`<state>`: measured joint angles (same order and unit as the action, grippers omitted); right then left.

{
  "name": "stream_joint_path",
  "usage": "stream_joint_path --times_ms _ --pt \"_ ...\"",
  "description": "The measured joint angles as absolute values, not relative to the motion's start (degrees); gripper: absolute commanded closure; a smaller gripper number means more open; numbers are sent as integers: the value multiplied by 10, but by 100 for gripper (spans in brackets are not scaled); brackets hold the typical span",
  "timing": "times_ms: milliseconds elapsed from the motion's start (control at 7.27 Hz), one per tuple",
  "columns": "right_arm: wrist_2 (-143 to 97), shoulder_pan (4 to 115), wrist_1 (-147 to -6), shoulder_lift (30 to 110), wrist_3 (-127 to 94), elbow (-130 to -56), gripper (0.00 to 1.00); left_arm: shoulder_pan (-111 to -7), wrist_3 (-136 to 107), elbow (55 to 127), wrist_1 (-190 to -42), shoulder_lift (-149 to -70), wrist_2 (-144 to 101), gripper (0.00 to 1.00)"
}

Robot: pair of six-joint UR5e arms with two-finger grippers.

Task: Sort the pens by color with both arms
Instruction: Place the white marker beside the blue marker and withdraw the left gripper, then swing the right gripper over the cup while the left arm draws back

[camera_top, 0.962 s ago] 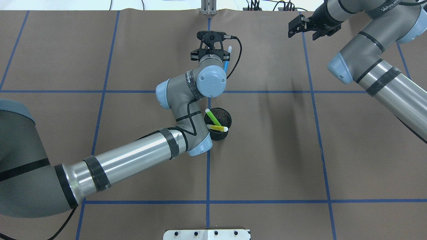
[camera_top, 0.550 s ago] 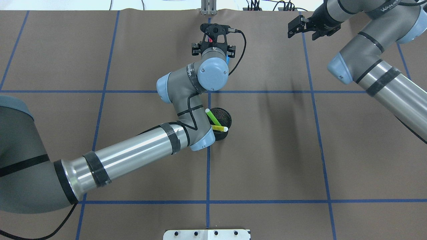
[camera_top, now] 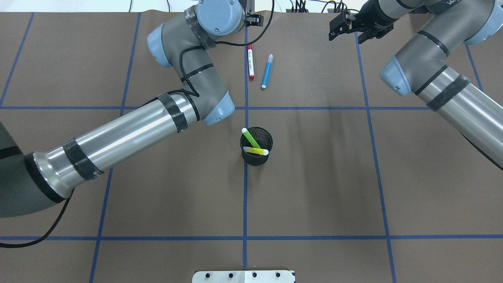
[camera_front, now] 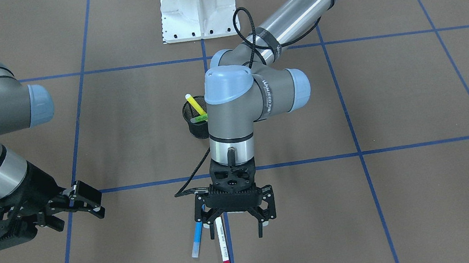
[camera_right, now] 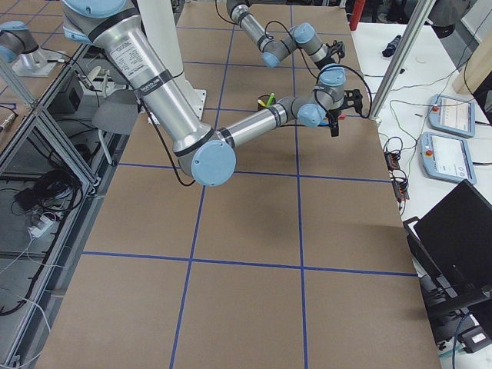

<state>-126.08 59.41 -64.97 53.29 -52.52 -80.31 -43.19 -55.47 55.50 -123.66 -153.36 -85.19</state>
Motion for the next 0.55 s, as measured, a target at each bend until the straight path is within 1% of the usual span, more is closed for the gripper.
stream_joint_path --times_ms 275,550 --pt "-1262 570 -810 505 -534 -874 0 -473 -549 590 -1226 -1490 -941 0" --pt "-1260 533 -924 471 -580 -904 0 -502 -528 612 -1225 -1452 -992 0"
